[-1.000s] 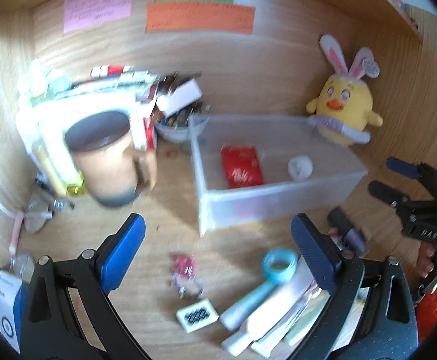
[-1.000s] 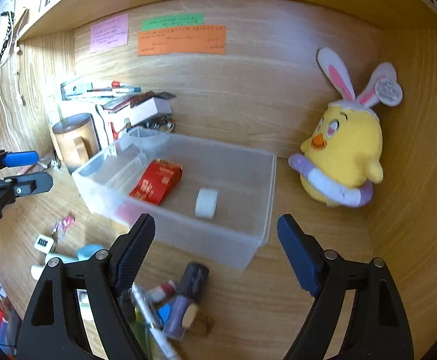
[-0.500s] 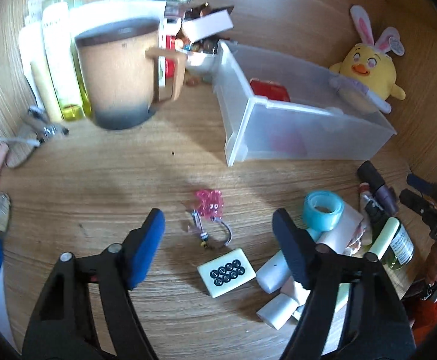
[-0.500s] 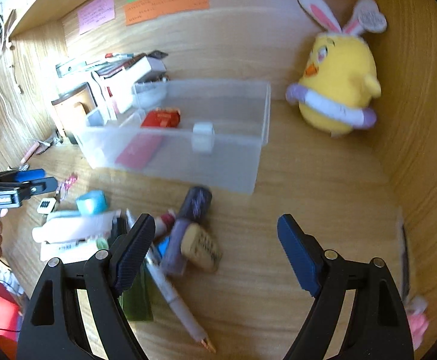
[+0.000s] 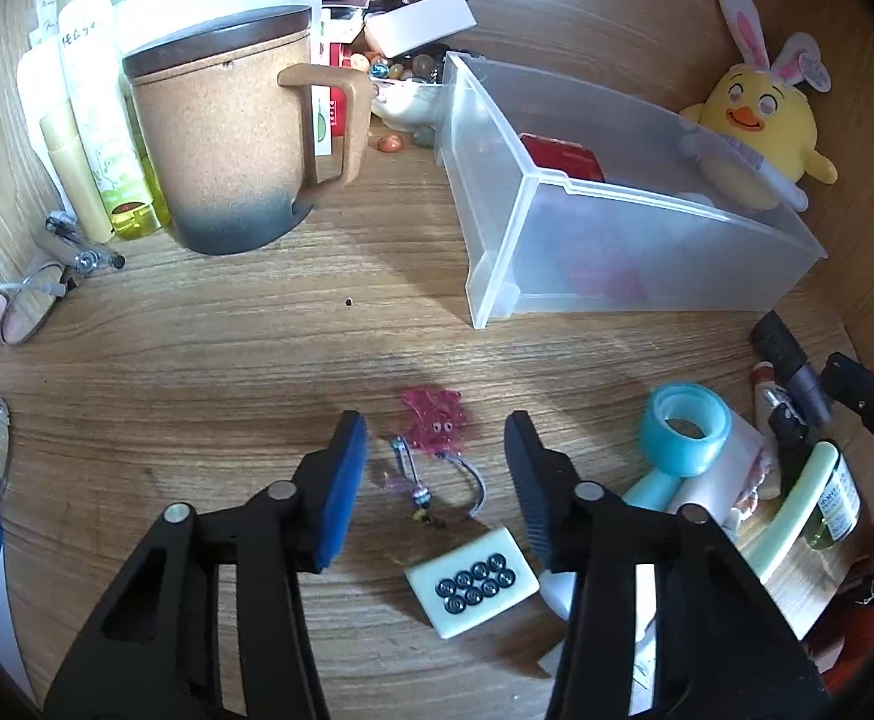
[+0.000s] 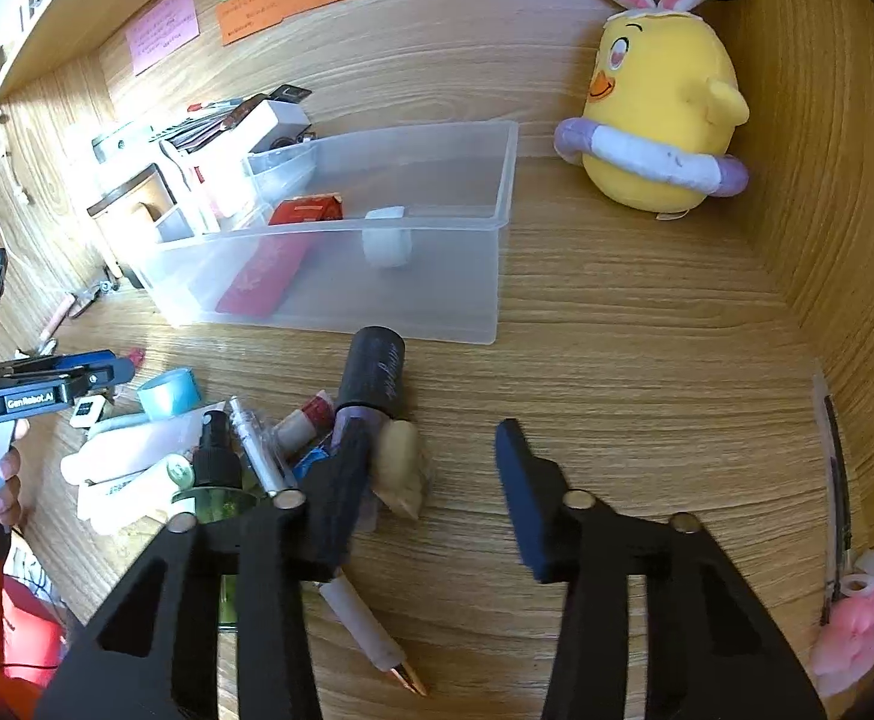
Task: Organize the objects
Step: 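Move the left gripper back to the pink keychain and close on it, then lift the pink keychain with the left gripper and drop it into the box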
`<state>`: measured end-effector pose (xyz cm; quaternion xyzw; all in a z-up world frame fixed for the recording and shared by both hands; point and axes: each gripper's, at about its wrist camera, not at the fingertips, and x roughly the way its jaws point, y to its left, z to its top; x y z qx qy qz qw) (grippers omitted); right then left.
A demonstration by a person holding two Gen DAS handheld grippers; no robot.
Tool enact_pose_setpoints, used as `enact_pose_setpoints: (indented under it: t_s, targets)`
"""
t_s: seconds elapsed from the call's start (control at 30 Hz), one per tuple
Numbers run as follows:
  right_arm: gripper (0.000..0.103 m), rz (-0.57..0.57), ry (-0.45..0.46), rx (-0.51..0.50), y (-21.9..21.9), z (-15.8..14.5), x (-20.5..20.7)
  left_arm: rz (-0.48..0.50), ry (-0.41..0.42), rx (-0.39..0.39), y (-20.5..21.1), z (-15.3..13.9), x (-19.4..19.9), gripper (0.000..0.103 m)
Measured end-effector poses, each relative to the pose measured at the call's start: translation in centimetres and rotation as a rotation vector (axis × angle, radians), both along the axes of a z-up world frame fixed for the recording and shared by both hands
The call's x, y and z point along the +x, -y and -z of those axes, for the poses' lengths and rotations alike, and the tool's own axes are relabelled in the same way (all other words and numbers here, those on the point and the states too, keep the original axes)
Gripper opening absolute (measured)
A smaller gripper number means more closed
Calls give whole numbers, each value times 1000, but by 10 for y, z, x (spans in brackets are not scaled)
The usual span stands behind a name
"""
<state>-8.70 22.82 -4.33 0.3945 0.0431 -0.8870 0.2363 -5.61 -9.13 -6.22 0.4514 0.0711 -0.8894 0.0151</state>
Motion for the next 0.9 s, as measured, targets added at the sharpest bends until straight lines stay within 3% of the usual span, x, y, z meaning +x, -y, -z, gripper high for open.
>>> enact_pose_setpoints:
  t_s: [0.23,0.6,0.9]
  targets:
    - [25,2,7,22,-1,9,-2,4,-14,-55,0,2,1,19]
    - [10,4,-33,-17,-5,-2,0,-2,-77,-52,-5,-13,3,19]
    - [10,7,-83,-40,-10,-22,1,-9,-198,-40,-16,-54,12,19]
